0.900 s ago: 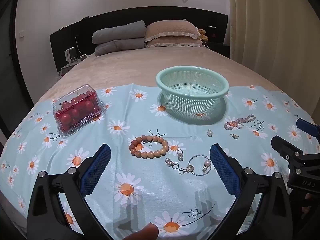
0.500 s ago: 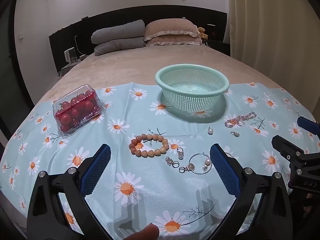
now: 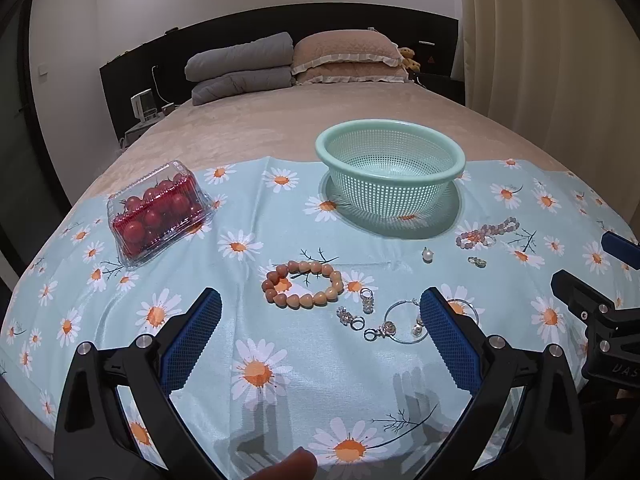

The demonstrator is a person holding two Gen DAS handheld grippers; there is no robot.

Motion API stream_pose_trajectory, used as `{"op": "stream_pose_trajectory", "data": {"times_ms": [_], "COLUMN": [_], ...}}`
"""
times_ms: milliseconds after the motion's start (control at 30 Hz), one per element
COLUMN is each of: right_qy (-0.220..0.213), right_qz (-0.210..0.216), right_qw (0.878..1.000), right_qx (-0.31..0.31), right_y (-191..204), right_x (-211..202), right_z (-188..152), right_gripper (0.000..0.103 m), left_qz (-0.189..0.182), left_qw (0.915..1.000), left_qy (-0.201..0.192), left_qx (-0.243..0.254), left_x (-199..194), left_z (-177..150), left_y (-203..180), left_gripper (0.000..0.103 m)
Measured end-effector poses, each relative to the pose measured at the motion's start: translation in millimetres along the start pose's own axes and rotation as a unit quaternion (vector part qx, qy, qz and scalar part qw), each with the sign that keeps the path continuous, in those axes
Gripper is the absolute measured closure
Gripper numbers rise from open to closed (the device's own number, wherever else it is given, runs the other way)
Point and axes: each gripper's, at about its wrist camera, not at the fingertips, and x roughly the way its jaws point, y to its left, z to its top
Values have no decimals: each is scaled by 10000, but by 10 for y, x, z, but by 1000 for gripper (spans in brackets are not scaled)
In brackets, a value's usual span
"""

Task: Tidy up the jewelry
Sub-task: 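Move both grippers toward the wooden and pink bead bracelets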

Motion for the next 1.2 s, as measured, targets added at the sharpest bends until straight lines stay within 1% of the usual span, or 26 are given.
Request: {"op": "stream_pose_trajectory", "data": {"times_ms": [400,600,933,1200], "right_qy": [39,138,264,469], "right_qz": [-63,-74,-79,-93], "right_qw": [10000,9999,9996,9989], "right_qx": [-45,-43,-35,-12], "right_y": [2,-11,-23,-71], "right_x": [36,107,268,475], "right_z": [-8,-4,20,70], "right_gripper": [8,8,8,8], "left_qz": [24,91,129,152], "left_qw": [10000,9999,9996,9990], "left_qy": [55,81,249,415], "left_qx": [28,44,74,117], "left_x": [38,79,236,441], "left_z": [-9,-15,1,40], "left_y": [-9,6,27,39], "left_gripper": [6,6,6,6]}}
